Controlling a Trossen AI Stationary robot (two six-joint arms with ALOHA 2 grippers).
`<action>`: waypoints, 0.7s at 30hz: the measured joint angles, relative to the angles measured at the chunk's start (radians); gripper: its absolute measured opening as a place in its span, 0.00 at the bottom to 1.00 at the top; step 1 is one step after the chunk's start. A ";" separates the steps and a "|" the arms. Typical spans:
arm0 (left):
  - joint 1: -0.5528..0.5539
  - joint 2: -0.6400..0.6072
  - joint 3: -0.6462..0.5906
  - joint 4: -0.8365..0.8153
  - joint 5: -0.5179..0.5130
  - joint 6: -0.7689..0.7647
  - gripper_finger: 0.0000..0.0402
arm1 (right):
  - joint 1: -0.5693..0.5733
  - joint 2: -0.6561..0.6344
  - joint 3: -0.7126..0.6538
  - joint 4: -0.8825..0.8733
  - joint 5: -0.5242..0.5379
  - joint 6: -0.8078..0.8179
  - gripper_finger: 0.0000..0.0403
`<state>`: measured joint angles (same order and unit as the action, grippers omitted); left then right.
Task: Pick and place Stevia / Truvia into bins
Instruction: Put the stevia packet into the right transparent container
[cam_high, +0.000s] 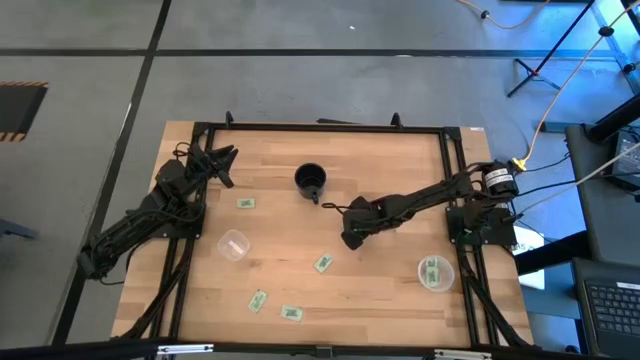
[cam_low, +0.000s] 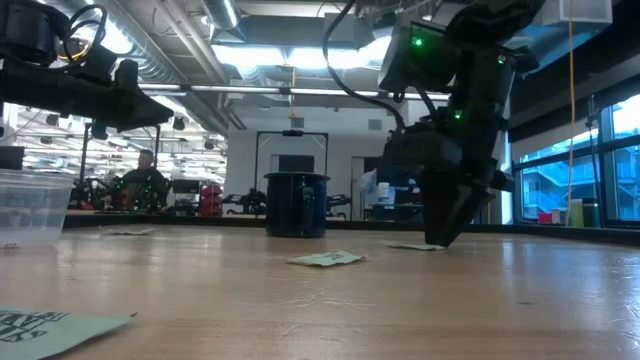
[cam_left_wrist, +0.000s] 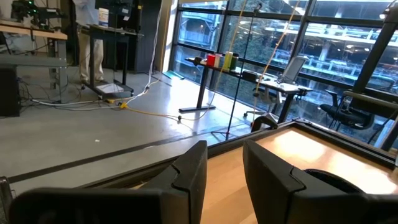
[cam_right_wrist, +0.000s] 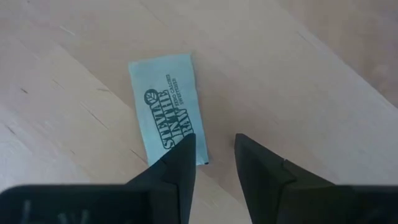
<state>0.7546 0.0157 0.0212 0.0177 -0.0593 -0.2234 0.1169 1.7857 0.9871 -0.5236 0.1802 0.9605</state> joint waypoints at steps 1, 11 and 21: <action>0.000 0.000 0.000 0.000 0.000 0.000 0.25 | 0.000 0.000 0.000 0.000 -0.004 -0.003 0.29; 0.000 0.000 0.000 0.000 0.000 0.000 0.25 | -0.006 -0.002 -0.048 0.012 -0.030 0.004 0.23; 0.000 0.000 0.000 -0.002 0.000 0.000 0.25 | -0.008 -0.002 -0.057 0.016 -0.072 0.026 0.17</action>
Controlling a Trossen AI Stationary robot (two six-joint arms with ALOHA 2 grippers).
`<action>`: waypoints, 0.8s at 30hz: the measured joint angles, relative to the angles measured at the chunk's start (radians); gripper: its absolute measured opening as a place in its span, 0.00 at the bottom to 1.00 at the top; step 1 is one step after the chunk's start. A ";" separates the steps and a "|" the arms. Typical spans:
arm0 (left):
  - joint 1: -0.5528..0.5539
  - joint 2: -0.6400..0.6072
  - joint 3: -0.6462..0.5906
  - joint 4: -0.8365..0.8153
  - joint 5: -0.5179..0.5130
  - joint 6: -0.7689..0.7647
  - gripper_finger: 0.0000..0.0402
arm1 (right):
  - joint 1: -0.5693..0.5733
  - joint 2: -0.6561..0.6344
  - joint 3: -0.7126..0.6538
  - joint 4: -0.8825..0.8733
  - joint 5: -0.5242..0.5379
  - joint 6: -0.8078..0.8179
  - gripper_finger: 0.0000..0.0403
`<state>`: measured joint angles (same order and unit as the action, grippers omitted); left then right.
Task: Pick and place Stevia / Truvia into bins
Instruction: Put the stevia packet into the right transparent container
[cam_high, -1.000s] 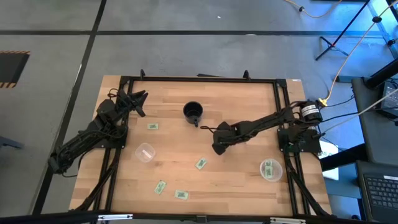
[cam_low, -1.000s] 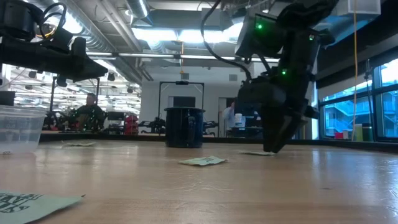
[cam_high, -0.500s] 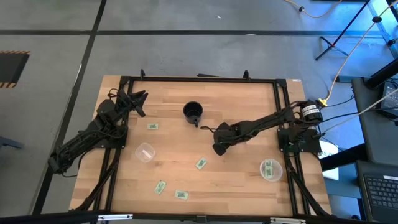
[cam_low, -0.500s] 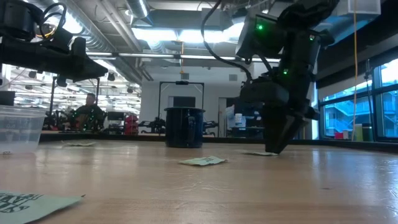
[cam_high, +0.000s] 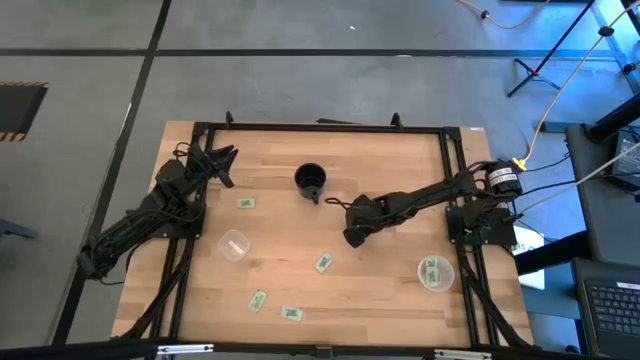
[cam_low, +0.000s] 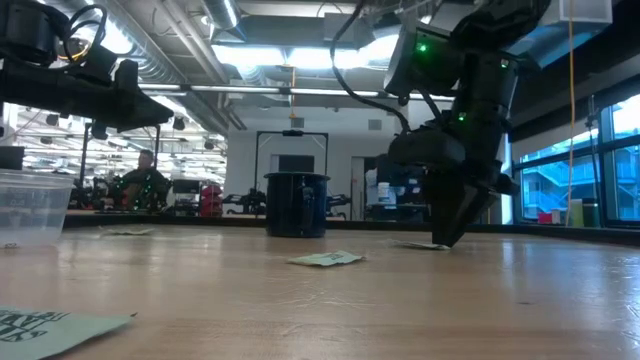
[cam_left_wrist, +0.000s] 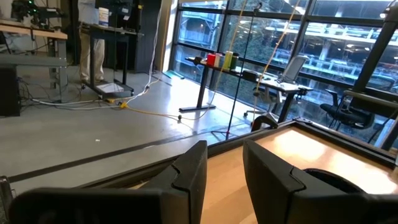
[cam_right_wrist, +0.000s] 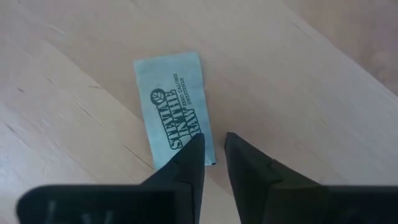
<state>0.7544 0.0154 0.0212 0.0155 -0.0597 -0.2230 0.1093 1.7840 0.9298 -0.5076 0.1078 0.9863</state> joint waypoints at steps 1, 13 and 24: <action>0.000 0.000 0.000 0.000 0.000 0.000 0.25 | 0.000 0.000 0.000 0.000 -0.001 0.000 0.17; 0.000 0.000 0.000 -0.001 0.000 0.000 0.25 | 0.002 0.001 -0.001 -0.021 0.009 -0.066 0.03; 0.000 0.000 0.000 -0.001 0.000 0.000 0.25 | 0.012 -0.039 0.005 -0.079 0.050 -0.141 0.00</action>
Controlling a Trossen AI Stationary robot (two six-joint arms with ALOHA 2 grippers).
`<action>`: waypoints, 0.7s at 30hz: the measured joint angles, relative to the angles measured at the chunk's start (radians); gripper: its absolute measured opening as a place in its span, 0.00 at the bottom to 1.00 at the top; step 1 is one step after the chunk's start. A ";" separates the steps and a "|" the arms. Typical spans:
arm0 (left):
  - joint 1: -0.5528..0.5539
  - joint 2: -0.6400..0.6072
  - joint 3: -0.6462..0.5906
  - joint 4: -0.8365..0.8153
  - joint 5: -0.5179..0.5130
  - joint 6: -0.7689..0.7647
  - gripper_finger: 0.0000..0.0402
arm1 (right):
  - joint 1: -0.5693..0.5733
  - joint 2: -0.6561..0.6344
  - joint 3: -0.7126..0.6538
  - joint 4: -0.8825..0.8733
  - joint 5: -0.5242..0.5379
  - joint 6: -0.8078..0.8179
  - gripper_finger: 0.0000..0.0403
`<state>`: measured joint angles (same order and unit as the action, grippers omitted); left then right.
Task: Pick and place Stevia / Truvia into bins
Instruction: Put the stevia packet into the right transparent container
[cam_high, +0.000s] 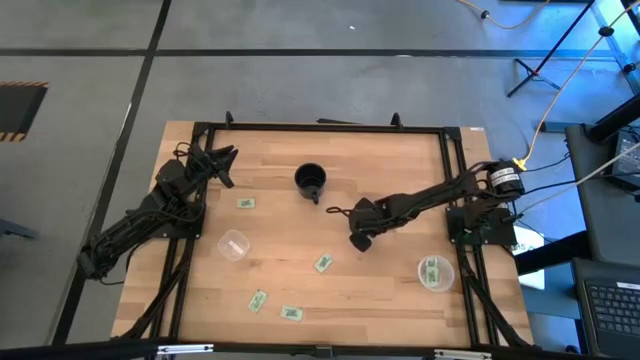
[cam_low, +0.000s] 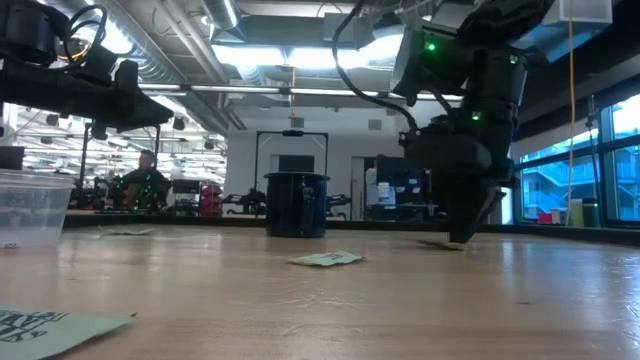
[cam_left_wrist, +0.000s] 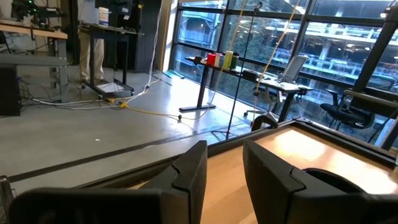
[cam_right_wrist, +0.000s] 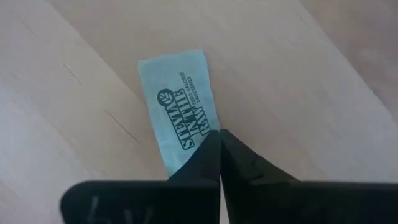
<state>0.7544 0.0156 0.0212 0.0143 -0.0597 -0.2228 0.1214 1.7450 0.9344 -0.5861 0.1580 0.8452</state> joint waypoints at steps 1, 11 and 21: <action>0.000 0.000 0.000 -0.001 0.000 0.000 0.25 | 0.002 -0.011 0.000 -0.024 0.006 -0.003 0.00; 0.000 0.000 0.000 -0.013 -0.014 0.000 0.25 | 0.014 -0.121 0.024 -0.112 0.060 0.013 0.00; 0.000 0.000 0.000 -0.018 -0.027 0.000 0.25 | 0.014 -0.119 0.025 -0.045 0.051 -0.015 0.05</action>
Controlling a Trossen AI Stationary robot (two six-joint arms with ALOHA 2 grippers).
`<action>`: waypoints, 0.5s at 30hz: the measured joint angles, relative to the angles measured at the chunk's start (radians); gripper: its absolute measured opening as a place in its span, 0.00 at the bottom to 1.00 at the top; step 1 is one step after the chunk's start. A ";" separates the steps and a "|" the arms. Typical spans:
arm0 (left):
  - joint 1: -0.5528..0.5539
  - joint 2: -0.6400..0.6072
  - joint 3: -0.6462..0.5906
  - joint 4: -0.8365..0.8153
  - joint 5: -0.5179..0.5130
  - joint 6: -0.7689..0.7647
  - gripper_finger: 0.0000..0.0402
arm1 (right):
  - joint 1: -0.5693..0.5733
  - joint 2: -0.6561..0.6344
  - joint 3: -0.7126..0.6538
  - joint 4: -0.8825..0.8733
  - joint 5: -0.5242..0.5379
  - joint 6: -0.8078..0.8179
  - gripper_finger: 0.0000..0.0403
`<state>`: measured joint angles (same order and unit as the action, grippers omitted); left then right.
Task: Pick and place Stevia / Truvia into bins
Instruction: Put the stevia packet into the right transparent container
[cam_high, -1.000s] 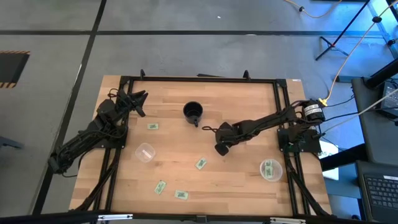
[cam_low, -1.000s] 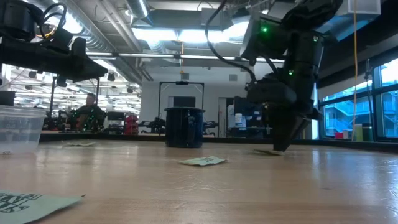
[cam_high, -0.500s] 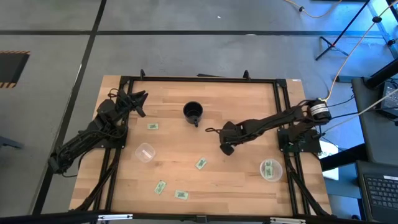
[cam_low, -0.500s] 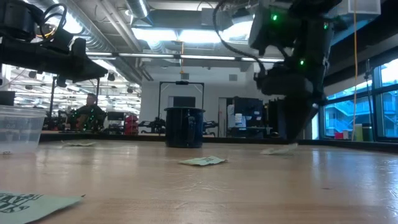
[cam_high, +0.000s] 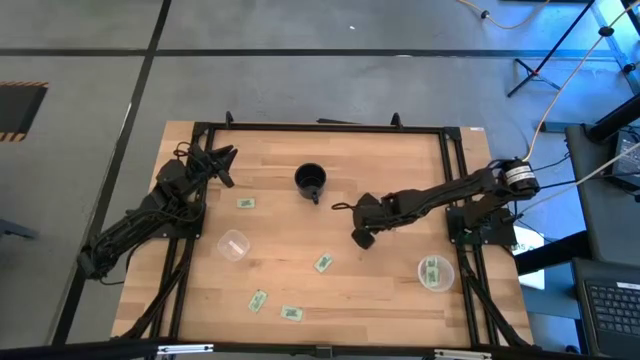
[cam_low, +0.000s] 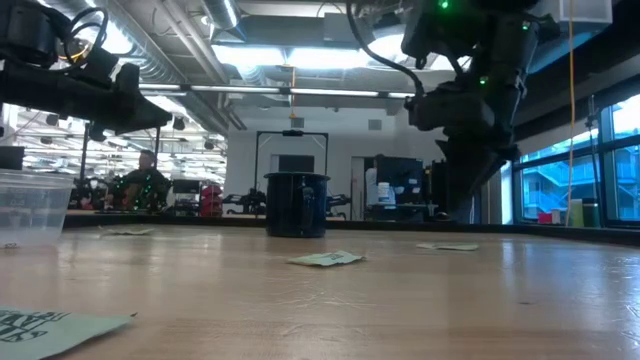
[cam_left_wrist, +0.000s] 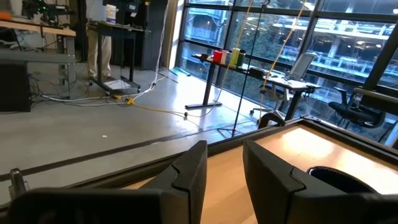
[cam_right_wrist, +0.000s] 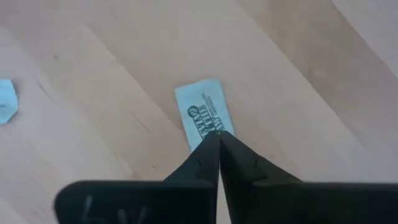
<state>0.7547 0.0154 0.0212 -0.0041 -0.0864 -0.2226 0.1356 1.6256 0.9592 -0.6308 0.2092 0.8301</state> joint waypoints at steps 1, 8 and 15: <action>0.000 0.000 0.000 0.000 0.000 0.000 0.25 | 0.000 0.002 0.000 0.007 -0.001 -0.018 0.06; 0.000 0.000 0.000 0.000 0.000 0.000 0.25 | 0.000 0.011 0.001 0.010 -0.044 -0.012 0.15; 0.000 0.000 0.000 0.000 0.000 0.000 0.25 | 0.000 0.010 -0.020 -0.016 -0.053 0.136 0.27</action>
<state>0.7546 0.0154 0.0212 -0.0044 -0.0860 -0.2226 0.1356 1.6355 0.9391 -0.6469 0.1557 0.9657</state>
